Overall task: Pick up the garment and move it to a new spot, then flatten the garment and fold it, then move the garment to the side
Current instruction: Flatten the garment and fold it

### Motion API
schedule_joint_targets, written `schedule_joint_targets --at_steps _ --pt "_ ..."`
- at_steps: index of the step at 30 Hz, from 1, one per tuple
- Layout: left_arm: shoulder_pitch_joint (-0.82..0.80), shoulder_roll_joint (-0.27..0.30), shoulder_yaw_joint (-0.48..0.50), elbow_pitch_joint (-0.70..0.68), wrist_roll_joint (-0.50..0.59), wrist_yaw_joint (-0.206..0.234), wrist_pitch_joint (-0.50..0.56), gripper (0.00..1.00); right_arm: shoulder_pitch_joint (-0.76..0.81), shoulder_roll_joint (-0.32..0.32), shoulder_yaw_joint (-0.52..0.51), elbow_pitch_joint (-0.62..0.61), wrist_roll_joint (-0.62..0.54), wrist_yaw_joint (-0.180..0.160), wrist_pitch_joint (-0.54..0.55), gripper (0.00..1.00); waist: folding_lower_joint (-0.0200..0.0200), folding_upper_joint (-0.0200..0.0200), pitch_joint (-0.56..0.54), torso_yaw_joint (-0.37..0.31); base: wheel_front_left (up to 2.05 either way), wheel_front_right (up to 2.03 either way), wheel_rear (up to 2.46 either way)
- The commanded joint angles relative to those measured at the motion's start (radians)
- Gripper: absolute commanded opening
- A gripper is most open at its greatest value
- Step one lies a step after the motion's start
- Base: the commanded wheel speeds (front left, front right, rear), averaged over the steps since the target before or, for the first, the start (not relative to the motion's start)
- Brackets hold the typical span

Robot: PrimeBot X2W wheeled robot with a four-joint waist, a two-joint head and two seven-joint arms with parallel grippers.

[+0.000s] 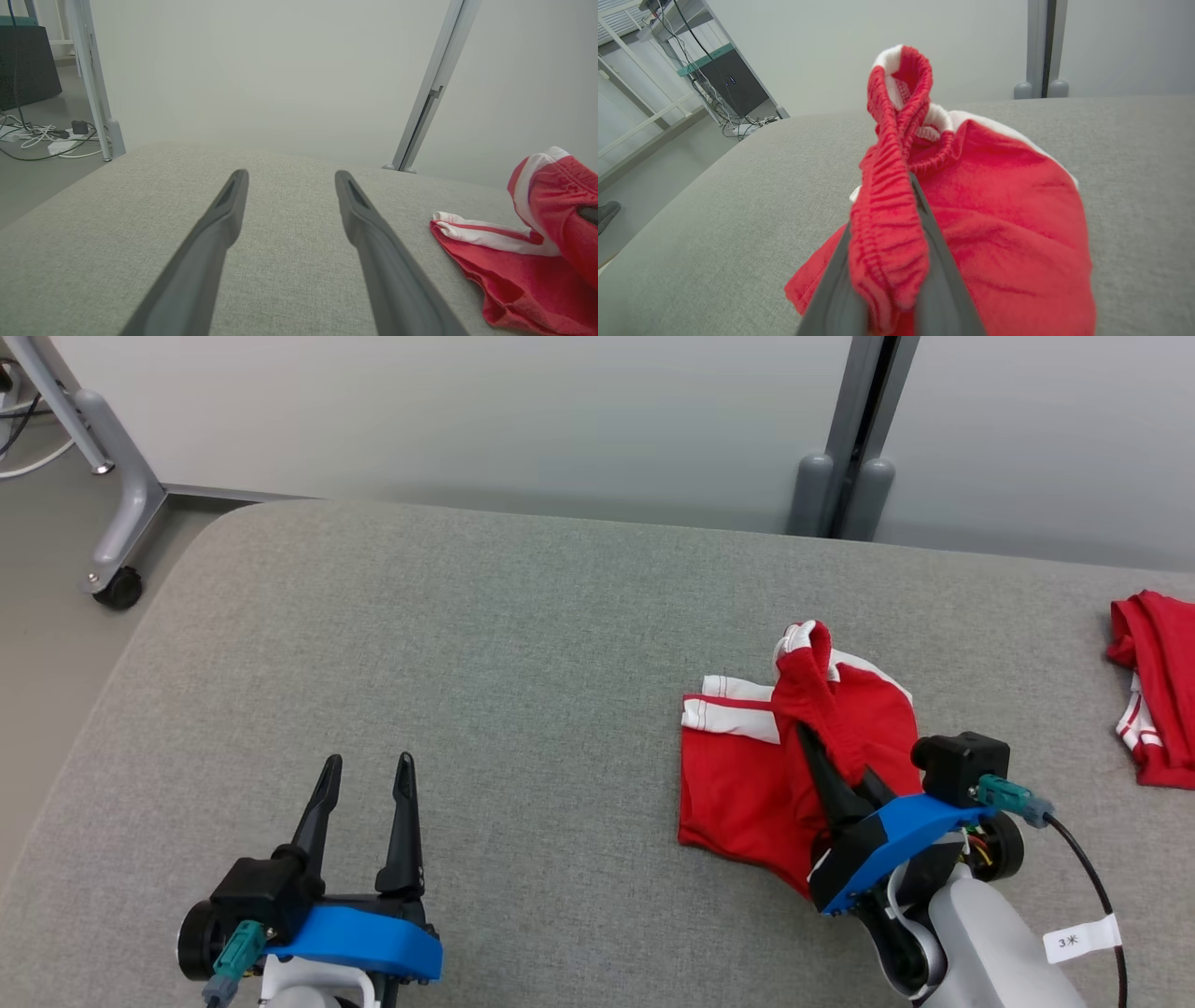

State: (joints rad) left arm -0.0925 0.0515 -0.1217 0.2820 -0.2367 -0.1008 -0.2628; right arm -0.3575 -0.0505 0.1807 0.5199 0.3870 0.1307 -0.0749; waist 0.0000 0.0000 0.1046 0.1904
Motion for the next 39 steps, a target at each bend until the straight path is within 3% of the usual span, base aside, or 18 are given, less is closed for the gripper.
schedule_joint_targets --at_steps 1,3,4,5,6,14,19,29,39 --pt "-0.020 -0.002 -0.002 -0.002 -0.007 0.005 -0.002 1.00 -0.019 -0.001 0.015 0.023 0.010 0.000 -0.027 0.00 0.0000 0.0000 0.010 0.011 0.00 0.00 0.00" --pt "-0.020 -0.001 -0.003 -0.003 -0.008 0.007 -0.002 1.00 -0.031 -0.001 0.038 0.065 0.019 0.000 -0.046 0.00 0.0000 0.0000 0.015 0.017 0.00 0.00 0.00" --pt "-0.022 -0.002 -0.004 -0.003 -0.009 0.008 -0.002 1.00 -0.042 -0.001 0.049 0.082 0.022 0.000 -0.060 0.27 0.0000 0.0000 0.018 0.019 0.00 0.00 0.00" --pt "-0.025 -0.001 -0.005 -0.003 -0.010 0.008 -0.002 1.00 -0.051 -0.001 0.065 0.101 0.030 0.000 -0.071 0.79 0.0000 0.0000 0.020 0.021 0.00 0.00 0.00" --pt "-0.027 -0.001 -0.005 -0.004 -0.010 0.009 -0.002 1.00 -0.057 -0.001 0.075 0.116 0.037 0.000 -0.083 1.00 0.0000 0.0000 0.022 0.022 0.00 0.00 0.00" --pt "-0.021 -0.002 0.016 -0.007 -0.002 0.013 -0.002 1.00 -0.111 -0.001 0.149 0.172 0.054 0.000 -0.158 1.00 0.0000 0.0000 0.015 -0.005 0.00 0.00 0.00" --pt "-0.003 -0.001 0.033 -0.013 0.003 0.017 -0.002 1.00 -0.102 -0.001 0.104 0.142 -0.015 0.000 -0.184 1.00 0.0000 0.0000 -0.007 -0.040 0.00 0.00 0.00" --pt "0.029 0.008 0.086 -0.028 0.032 0.017 -0.002 1.00 0.049 -0.001 -0.084 -0.085 -0.171 0.000 -0.191 1.00 0.0000 0.0000 -0.054 -0.115 0.00 0.00 0.00" --pt "0.069 0.019 0.088 -0.034 0.066 0.013 -0.002 1.00 0.236 -0.001 -0.186 -0.286 -0.216 0.000 -0.162 1.00 0.0000 0.0000 -0.103 -0.166 0.00 0.00 0.00"
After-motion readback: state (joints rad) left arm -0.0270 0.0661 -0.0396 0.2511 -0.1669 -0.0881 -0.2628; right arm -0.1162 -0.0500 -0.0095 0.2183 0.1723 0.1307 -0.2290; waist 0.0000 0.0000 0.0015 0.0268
